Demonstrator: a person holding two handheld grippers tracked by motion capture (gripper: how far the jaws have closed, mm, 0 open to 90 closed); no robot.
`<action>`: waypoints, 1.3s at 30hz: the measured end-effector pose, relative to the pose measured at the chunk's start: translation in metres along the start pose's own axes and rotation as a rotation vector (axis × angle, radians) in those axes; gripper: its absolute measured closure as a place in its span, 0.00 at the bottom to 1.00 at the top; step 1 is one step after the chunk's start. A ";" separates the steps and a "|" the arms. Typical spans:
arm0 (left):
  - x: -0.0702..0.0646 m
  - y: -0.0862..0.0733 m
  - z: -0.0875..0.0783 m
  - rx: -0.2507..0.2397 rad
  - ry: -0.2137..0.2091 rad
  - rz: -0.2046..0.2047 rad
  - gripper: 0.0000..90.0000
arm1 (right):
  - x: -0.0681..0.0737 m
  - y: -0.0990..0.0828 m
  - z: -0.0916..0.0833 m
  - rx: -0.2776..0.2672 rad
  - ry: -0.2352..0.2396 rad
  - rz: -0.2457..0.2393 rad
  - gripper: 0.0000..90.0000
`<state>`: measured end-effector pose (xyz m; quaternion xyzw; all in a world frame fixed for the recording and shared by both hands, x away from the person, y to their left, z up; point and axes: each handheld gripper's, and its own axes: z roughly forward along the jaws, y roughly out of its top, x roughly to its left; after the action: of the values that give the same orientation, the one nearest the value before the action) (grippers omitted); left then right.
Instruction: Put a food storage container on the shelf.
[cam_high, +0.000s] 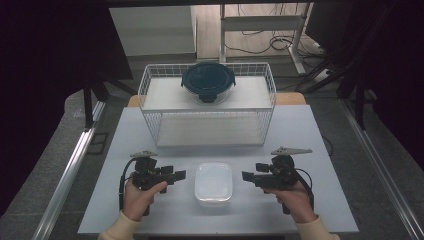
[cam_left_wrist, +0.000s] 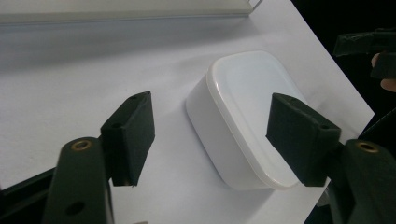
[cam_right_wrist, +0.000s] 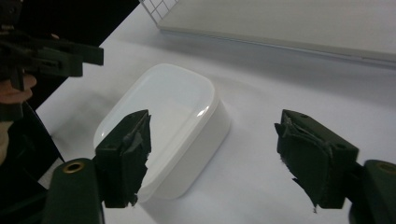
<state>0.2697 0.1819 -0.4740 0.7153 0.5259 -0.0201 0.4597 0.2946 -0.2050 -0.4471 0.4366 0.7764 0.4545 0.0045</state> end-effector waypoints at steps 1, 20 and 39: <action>0.001 0.000 0.002 0.009 -0.012 -0.007 0.38 | 0.000 0.000 0.001 0.003 0.003 0.010 0.30; 0.006 -0.004 0.035 0.088 -0.179 -0.132 0.48 | 0.010 -0.015 0.042 0.086 0.078 0.076 0.43; 0.001 -0.010 0.048 0.119 -0.210 -0.160 0.74 | 0.005 -0.024 0.055 0.116 0.134 0.212 0.71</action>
<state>0.2842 0.1506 -0.5091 0.6912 0.5281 -0.1625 0.4658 0.2974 -0.1682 -0.4944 0.4845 0.7493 0.4351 -0.1208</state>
